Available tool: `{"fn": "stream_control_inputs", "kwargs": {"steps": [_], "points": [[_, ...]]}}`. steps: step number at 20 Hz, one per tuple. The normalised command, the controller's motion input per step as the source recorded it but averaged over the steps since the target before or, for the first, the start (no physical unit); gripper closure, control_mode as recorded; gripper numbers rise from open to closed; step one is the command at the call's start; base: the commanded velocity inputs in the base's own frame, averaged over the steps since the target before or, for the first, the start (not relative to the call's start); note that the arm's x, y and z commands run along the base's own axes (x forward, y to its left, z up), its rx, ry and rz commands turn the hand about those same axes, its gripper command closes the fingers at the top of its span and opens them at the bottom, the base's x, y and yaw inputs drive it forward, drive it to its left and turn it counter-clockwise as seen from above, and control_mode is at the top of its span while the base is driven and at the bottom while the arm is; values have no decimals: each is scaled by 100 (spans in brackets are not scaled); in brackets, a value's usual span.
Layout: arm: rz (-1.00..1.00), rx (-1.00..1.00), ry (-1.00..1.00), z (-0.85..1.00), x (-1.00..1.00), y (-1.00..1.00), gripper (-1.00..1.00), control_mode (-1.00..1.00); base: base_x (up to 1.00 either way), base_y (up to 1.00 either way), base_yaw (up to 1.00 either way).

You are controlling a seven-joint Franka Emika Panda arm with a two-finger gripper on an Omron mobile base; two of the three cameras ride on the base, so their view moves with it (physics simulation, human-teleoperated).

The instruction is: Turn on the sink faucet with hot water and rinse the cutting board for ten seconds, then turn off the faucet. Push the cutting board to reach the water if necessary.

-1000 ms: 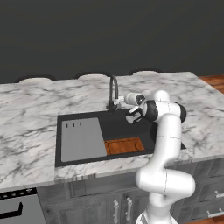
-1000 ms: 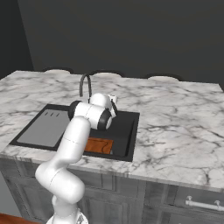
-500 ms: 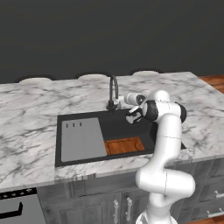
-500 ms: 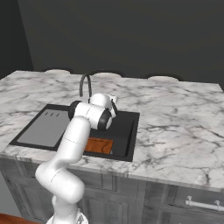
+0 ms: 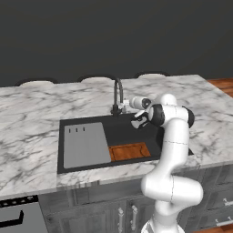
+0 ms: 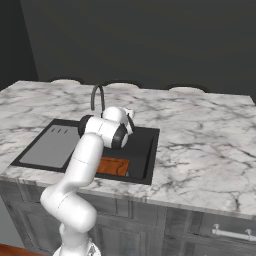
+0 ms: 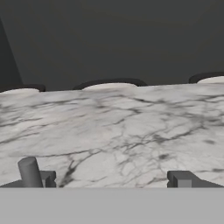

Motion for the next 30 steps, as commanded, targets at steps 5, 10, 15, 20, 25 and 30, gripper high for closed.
{"fn": "stream_control_inputs", "kwargs": {"steps": [5, 10, 15, 20, 25, 30], "points": [[0, 0, 0, 0, 0, -40, -100, -100, 0, 0, 0], [0, 0, 0, 0, 0, -40, -100, -100, 0, 0, 0], [1, 0, 0, -7, -1, -47, -100, -100, 0, 0, 0], [0, 0, 0, -5, -7, -38, -100, -100, 0, 0, 0], [0, 0, 0, -8, -11, -34, -100, -100, 0, 0, 0], [0, 0, 0, -6, -13, -29, -100, -100, 0, 0, 0]]}}
